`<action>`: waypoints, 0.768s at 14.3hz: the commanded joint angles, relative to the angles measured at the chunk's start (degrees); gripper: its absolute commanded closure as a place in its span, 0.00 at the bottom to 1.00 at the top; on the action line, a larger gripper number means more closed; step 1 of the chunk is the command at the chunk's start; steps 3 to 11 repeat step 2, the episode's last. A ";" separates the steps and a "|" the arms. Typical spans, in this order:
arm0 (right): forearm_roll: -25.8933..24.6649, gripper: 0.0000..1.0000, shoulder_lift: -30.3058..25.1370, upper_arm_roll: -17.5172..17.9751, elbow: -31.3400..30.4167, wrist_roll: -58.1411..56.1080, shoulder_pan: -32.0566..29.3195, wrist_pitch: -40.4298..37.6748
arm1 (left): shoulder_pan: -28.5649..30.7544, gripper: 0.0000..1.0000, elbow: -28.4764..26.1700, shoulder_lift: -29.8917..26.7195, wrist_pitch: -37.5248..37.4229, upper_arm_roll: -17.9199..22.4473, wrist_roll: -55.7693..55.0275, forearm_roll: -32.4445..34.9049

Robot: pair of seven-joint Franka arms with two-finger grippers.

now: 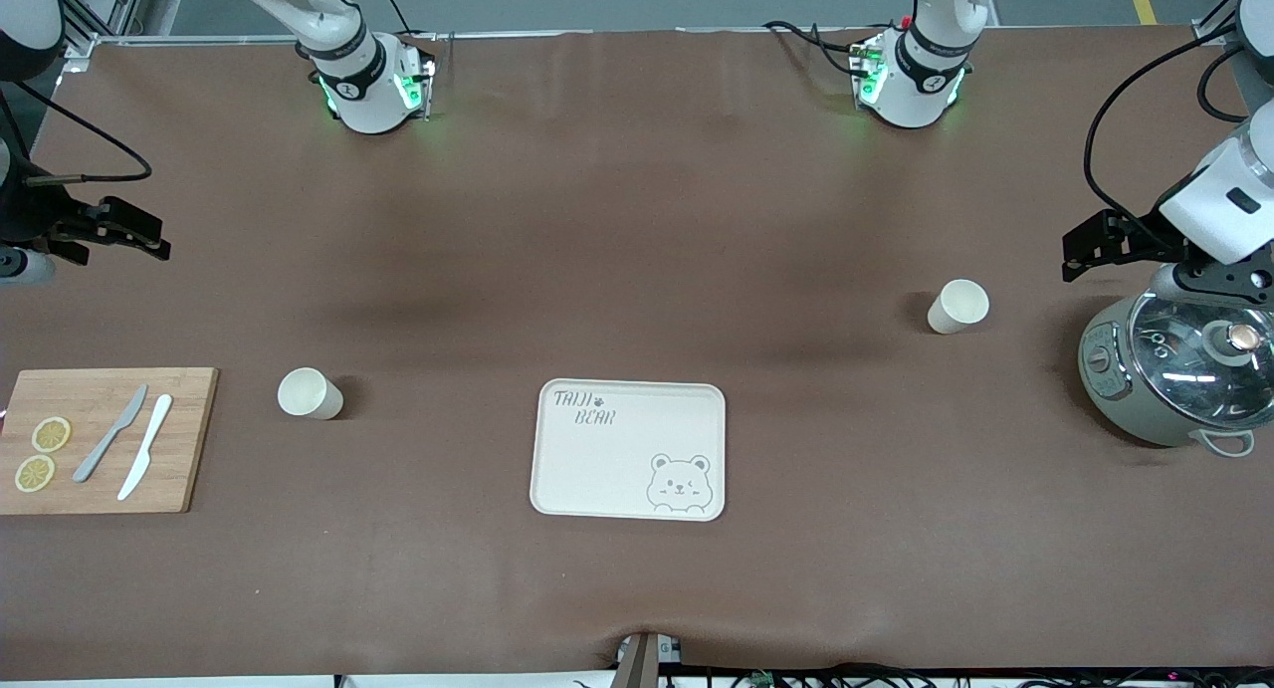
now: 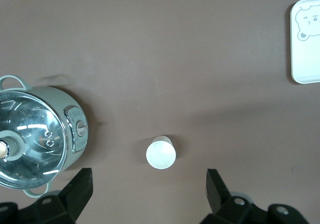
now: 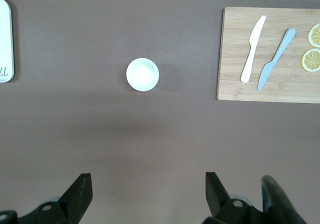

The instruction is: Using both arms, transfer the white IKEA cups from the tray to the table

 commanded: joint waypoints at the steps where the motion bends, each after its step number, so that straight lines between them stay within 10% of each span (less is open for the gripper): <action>1: -0.72 0.00 0.77 0.52 1.42 0.29 -0.33 -0.70 | -0.33 0.00 1.36 0.32 -1.68 0.45 0.40 -0.79; 11: -0.72 0.00 0.77 0.44 1.42 0.29 -0.33 -0.61 | -0.33 0.00 1.27 0.41 -1.68 0.45 0.31 -0.79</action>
